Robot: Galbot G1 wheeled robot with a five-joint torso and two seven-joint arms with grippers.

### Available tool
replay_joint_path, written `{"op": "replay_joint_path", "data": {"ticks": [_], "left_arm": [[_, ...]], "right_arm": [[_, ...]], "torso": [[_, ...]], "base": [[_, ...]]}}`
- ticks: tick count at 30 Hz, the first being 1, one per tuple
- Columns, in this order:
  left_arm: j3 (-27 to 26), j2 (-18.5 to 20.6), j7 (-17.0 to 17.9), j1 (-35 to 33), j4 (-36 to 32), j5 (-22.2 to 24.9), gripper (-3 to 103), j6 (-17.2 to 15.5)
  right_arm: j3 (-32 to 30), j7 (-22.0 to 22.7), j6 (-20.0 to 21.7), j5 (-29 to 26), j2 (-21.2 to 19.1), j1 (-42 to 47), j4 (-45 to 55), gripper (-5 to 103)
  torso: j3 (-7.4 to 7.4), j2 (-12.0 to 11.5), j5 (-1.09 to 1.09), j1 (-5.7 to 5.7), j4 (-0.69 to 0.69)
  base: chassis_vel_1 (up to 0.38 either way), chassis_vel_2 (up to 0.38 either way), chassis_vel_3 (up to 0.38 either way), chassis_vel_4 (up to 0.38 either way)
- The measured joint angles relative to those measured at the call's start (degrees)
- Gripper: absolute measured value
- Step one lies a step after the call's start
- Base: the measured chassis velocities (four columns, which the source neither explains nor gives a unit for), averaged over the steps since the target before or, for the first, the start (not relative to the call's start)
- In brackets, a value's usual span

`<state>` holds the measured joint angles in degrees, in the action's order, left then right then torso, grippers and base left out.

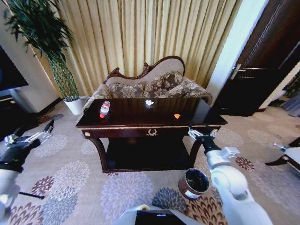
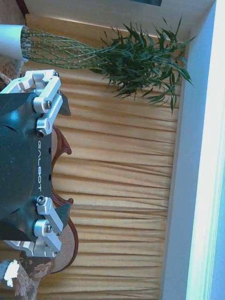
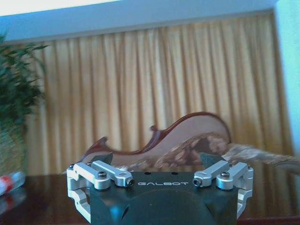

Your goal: Move to the front of the table and place the trash on the table into the trash bin.

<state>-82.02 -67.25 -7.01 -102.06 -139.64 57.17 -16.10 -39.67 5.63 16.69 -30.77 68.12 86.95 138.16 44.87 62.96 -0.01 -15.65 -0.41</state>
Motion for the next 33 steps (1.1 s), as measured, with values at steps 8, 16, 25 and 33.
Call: {"op": "replay_joint_path", "data": {"ticks": [8,16,25,33], "left_arm": [[-0.51,0.21,-0.02,0.02,-0.31,0.26,100,-0.14],[-1.60,0.20,0.10,-0.22,-0.77,0.69,100,-2.00],[-2.95,0.49,1.33,-0.12,-1.89,0.48,100,-5.72],[-4.63,1.05,2.27,0.33,-2.43,0.34,100,-10.21]], "right_arm": [[0.50,-1.66,2.86,0.69,0.04,0.71,0.07,100],[0.29,-1.41,2.94,0.77,0.00,0.28,-0.53,100],[0.26,-1.39,2.90,0.84,0.13,-0.29,-1.04,100],[0.14,-1.45,2.42,1.14,0.31,-0.65,-1.84,100]], "torso": [[0.00,0.00,0.02,0.00,0.00],[0.00,0.00,0.02,0.02,0.01],[0.00,0.00,0.02,0.01,0.01],[0.01,-0.01,0.01,-0.01,0.00]], "base": [[0.000,0.000,0.000,0.000],[-0.006,0.006,0.005,-0.009],[-0.106,0.107,0.099,-0.107],[-0.171,0.166,0.171,-0.161]]}}
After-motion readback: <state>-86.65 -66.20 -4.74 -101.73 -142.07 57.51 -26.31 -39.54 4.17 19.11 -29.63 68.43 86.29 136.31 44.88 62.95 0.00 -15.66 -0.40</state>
